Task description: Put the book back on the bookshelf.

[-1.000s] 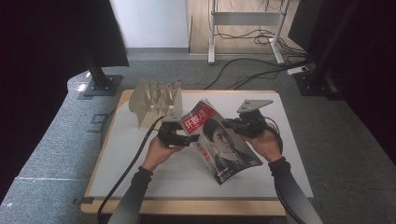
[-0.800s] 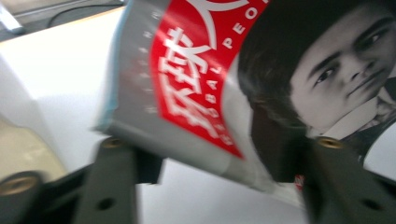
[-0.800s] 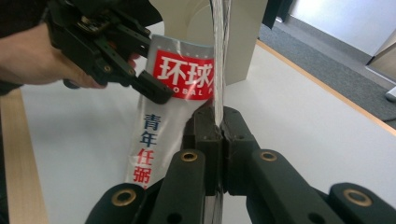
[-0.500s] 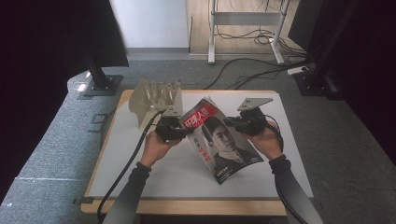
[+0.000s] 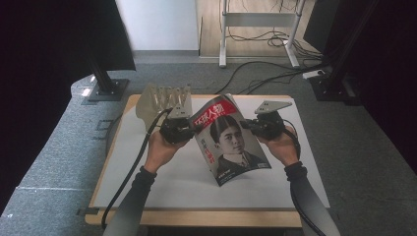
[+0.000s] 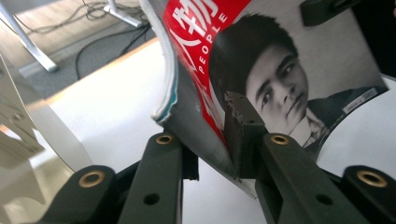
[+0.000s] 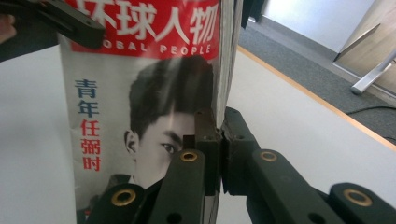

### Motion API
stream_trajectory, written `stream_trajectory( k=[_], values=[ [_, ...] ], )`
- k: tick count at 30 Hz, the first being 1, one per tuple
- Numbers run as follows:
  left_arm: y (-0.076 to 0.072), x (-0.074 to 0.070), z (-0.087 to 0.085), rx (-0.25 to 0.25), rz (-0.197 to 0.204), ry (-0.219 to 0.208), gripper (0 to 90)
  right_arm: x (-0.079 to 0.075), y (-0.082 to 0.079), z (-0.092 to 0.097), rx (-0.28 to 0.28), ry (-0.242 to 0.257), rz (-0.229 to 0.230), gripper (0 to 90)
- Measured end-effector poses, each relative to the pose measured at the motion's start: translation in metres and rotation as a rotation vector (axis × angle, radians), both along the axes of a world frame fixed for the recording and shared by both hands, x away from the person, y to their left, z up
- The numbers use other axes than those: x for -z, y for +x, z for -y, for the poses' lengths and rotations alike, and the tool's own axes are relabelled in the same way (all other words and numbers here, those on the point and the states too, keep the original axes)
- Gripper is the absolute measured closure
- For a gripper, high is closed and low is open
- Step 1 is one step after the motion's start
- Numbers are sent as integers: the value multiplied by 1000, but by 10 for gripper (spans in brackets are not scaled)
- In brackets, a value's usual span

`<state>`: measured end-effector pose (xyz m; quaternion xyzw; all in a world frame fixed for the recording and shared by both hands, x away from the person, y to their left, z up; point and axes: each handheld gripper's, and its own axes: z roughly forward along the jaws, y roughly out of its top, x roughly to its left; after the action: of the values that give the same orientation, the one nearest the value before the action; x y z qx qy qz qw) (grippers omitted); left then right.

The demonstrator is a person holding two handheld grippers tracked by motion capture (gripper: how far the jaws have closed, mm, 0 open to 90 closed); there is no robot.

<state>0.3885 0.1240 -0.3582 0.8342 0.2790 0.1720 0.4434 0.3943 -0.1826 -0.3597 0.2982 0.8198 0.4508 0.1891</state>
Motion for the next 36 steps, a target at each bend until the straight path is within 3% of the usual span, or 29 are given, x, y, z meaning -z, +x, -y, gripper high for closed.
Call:
stream_trajectory(
  k=[5,11,15,17,20,25,29,33,36],
  values=[
    [-7,-13,2,14,66,9,801,3,1,3,15,25,13,854],
    [-16,-24,-1,38,151,-16,855,6,2,3,18,61,37,850],
    [-20,-21,0,40,166,42,855,19,5,-1,21,48,23,848],
    [-22,-21,0,54,165,35,850,23,6,0,27,65,17,848],
    [-27,-19,2,50,188,70,812,26,6,5,21,67,6,842],
    [-23,-9,8,38,178,84,731,34,6,14,30,75,-3,838],
    [-14,0,13,59,142,73,717,36,4,17,23,77,0,837],
    [-4,8,16,77,117,63,737,37,4,18,19,82,2,837],
    [-1,10,14,80,103,38,825,37,4,19,16,83,6,834]
  ],
)
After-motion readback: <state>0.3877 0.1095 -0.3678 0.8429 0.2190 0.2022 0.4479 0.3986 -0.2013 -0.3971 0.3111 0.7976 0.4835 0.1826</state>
